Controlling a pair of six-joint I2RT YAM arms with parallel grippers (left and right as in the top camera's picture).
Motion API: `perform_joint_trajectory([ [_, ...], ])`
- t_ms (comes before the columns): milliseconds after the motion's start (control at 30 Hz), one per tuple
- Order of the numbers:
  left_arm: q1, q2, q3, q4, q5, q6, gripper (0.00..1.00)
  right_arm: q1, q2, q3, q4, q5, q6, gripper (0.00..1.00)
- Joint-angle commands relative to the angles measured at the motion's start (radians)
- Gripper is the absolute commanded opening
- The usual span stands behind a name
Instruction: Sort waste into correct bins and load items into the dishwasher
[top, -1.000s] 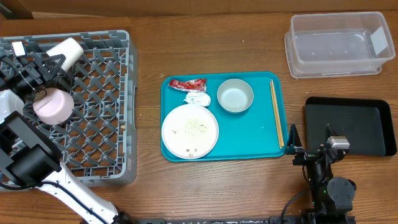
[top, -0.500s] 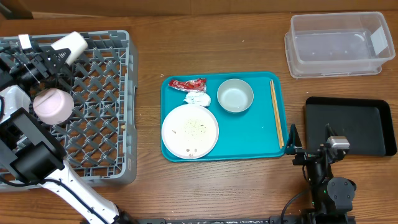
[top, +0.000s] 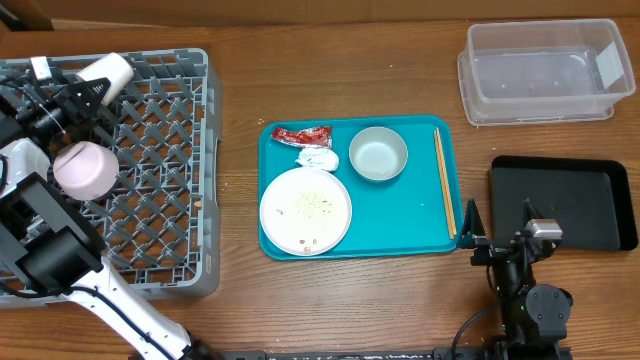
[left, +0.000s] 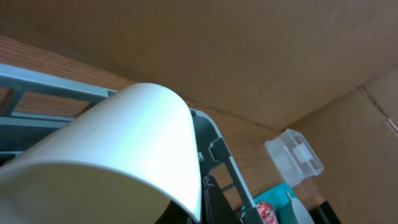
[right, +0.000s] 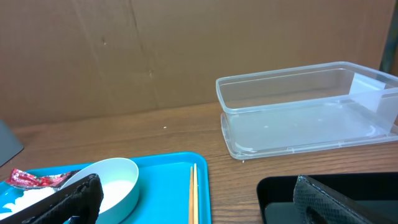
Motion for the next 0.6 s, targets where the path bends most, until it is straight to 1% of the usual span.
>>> perform_joint_trajectory([
  [0, -0.006, 0.032, 0.008, 0.005, -0.005, 0.051, 0.04, -0.003, -0.008, -0.011, 0.007, -0.002, 0.004, 1.00],
  [67, -0.013, 0.039, 0.008, 0.006, -0.004, 0.054, 0.04, -0.002, -0.008, -0.011, 0.007, -0.002, 0.004, 1.00],
  [200, -0.033, 0.054, 0.008, 0.013, 0.032, 0.112, 0.04, -0.002, -0.008, -0.011, 0.007, -0.002, 0.004, 1.00],
  [367, -0.048, 0.071, 0.008, 0.050, 0.041, 0.110, 0.04, -0.002, -0.008, -0.011, 0.007, -0.002, 0.004, 1.00],
  [567, -0.039, 0.071, 0.008, 0.050, 0.039, 0.108, 0.04, -0.002, -0.008, -0.011, 0.007, -0.002, 0.004, 1.00],
])
